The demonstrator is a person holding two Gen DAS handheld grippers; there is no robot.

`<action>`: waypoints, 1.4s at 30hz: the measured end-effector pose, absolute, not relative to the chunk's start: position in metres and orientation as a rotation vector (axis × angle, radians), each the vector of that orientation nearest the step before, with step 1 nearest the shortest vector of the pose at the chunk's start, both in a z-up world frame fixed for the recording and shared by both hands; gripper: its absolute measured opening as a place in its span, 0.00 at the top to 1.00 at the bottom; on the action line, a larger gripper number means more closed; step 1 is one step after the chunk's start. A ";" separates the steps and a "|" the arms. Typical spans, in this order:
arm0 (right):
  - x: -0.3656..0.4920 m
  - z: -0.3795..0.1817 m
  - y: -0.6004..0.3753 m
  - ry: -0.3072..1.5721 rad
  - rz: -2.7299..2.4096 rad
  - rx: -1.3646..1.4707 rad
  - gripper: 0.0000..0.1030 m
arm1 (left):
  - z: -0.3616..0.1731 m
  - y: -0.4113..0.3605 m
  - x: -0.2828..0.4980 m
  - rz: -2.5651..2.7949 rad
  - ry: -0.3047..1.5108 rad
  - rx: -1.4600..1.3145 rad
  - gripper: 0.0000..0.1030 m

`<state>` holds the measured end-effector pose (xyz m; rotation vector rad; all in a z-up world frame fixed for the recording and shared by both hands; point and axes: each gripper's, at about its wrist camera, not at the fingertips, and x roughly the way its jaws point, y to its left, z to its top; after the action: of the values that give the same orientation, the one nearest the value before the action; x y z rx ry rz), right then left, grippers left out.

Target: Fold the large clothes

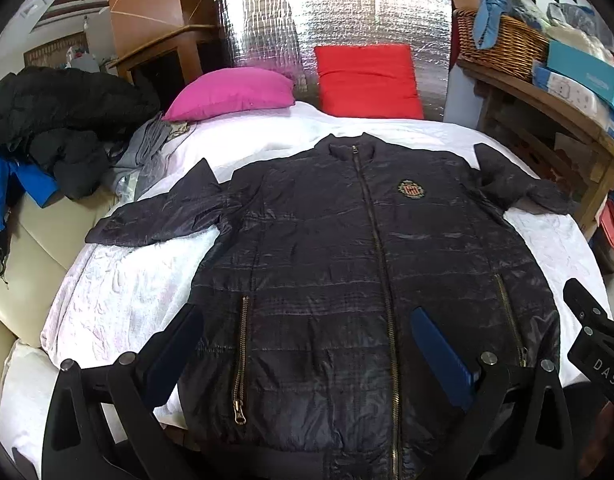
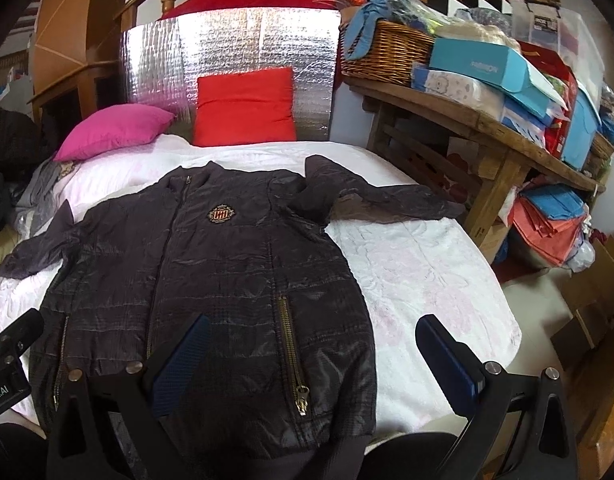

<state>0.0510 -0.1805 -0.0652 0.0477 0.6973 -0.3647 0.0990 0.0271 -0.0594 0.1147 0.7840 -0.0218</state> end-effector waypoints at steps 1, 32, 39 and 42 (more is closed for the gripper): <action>0.055 -0.065 -0.179 0.699 -0.364 0.042 0.00 | -0.060 0.029 0.103 -0.017 0.785 0.110 0.00; 0.249 -0.137 -0.457 0.682 -0.365 0.879 0.00 | -0.138 0.041 0.267 0.054 0.931 0.139 0.00; 0.235 -0.179 -0.561 0.520 -0.441 1.211 0.00 | -0.183 0.049 0.295 0.044 1.049 0.118 0.00; 0.242 -0.197 -0.583 0.492 -0.431 1.319 0.00 | -0.187 0.048 0.299 0.036 1.059 0.113 0.00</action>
<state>0.2424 -0.5830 -0.1968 1.3189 0.4916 -0.4315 0.2994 0.0479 -0.1870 0.1133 1.0590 0.0363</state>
